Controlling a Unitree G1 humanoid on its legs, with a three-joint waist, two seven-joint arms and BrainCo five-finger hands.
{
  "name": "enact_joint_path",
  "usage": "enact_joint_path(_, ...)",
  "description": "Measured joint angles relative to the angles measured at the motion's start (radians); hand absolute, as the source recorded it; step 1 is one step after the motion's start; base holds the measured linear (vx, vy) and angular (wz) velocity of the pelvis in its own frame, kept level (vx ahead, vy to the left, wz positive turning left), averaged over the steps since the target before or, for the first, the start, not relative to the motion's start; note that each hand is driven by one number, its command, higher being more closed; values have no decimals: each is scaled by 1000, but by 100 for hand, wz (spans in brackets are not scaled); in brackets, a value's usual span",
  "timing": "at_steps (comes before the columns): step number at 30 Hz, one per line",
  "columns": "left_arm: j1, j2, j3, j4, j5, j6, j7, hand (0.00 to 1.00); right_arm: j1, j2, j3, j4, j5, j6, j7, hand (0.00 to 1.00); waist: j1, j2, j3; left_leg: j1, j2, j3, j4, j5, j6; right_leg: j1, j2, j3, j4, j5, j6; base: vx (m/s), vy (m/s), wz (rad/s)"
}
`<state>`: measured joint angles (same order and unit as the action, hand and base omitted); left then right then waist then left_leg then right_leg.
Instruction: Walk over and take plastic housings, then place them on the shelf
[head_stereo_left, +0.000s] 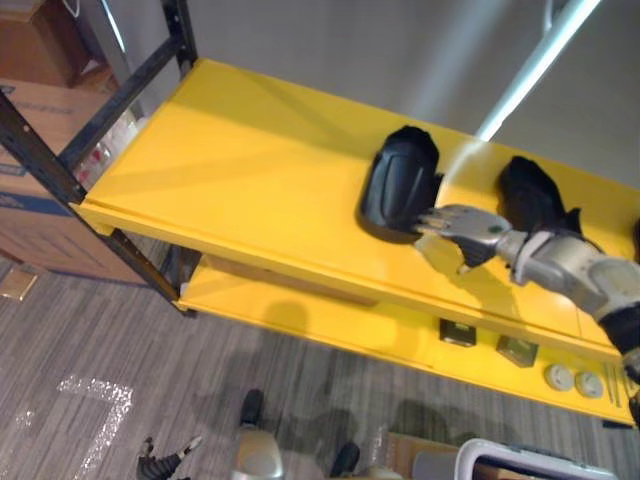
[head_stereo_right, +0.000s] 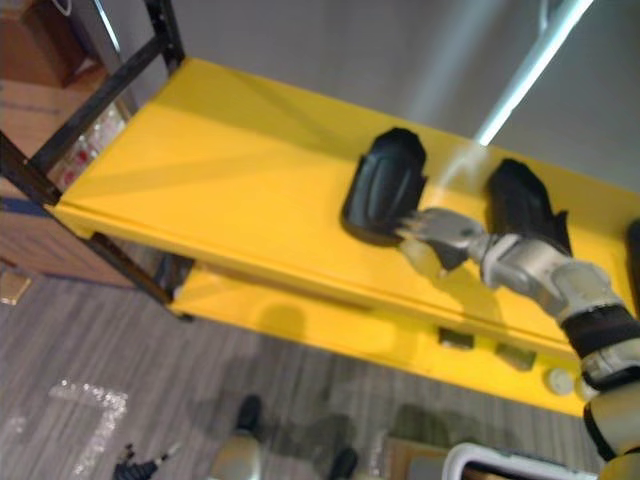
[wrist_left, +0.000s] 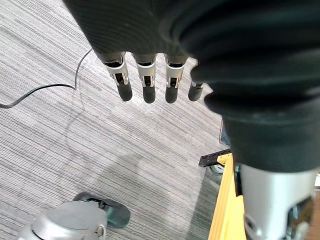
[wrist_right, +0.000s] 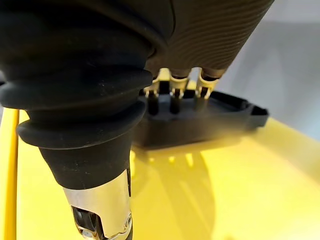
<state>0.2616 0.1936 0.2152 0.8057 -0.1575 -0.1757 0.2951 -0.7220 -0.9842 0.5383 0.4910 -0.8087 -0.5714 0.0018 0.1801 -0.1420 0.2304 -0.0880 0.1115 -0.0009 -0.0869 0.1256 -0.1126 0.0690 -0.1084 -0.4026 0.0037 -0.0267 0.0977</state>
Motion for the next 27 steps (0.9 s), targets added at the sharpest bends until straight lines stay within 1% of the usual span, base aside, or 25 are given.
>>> enact_joint_path(4,0,0,0,0,0,0,0,0,0,0,7,0,-5,2,0,0,0,0,0,0,1,1,-1,0,-1,0,0,0,1,0,0,0,0,0)
enact_joint_path(8,0,1,0,0,0,-1,0,0,1,0,7,1,-33,3,0,0,0,-2,1,1,4,4,-1,1,-1,-1,-1,2,1,-1,-1,0,0,0)
enact_joint_path(12,0,12,0,0,0,-1,0,0,2,0,7,2,-70,4,2,0,0,-11,5,1,5,6,-1,1,-2,-1,-1,4,1,-1,-1,0,0,0)
enact_joint_path(16,0,30,0,0,0,-1,0,0,4,1,7,4,-70,9,18,0,0,-20,9,1,5,7,-1,1,-2,-1,-2,4,1,-1,-1,0,0,0)
enact_joint_path(25,0,35,0,0,0,-1,-3,0,8,1,7,6,-72,12,17,0,0,-20,9,1,5,8,-1,1,-2,-3,-2,6,1,-1,-1,0,0,0)
enact_joint_path(27,0,35,0,0,0,-1,-5,0,9,1,7,6,-79,20,14,0,1,-20,9,0,5,8,-1,1,-2,-3,-2,6,1,-1,-1,0,0,0)
